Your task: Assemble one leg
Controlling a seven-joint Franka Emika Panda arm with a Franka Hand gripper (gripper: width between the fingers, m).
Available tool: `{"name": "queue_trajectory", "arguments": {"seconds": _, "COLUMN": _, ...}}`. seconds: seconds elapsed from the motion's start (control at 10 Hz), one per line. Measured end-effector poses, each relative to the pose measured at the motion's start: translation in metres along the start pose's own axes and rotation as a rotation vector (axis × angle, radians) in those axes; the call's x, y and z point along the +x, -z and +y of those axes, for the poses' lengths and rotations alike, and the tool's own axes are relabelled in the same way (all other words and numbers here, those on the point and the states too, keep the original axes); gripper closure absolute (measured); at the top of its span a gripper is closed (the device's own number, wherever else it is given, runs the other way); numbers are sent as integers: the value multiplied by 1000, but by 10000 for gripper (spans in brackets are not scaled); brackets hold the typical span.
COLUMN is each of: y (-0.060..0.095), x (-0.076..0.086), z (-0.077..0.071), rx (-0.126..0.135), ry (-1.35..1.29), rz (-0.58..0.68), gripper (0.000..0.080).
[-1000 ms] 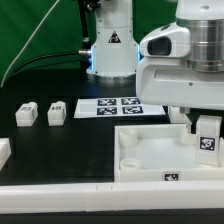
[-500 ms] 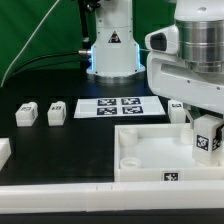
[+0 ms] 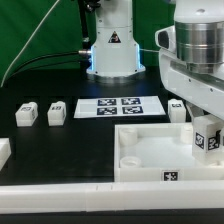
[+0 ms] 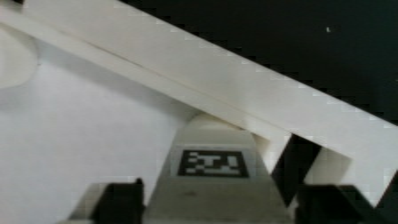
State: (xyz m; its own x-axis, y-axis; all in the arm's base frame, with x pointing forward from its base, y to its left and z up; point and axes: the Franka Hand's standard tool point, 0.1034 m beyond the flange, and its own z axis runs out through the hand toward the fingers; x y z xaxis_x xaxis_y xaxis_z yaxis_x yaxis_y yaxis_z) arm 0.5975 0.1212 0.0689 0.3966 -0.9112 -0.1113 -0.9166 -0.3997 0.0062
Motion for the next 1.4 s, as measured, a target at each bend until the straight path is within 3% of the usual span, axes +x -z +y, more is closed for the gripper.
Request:
{"name": "queue_trajectory", "arguments": {"seconds": 0.1, "y": 0, "x": 0, "z": 0, "rx": 0, "ry": 25, "rz": 0, "gripper": 283}}
{"name": "queue_trajectory", "arguments": {"seconds": 0.2, "y": 0, "x": 0, "z": 0, "rx": 0, "ry": 37, "rz": 0, "gripper": 178}}
{"name": "queue_trajectory", "arguments": {"seconds": 0.3, "y": 0, "x": 0, "z": 0, "rx": -1, "ry": 100, "rz": 0, "gripper": 158}}
{"name": "queue_trajectory", "arguments": {"seconds": 1.2, "y": 3, "x": 1, "z": 3, "rx": -96, "ry": 1262, "rz": 20, "gripper": 151}}
{"name": "queue_trajectory", "arguments": {"seconds": 1.4, "y": 6, "x": 5, "z": 2, "rx": -102, "ry": 1472, "rz": 13, "gripper": 151}}
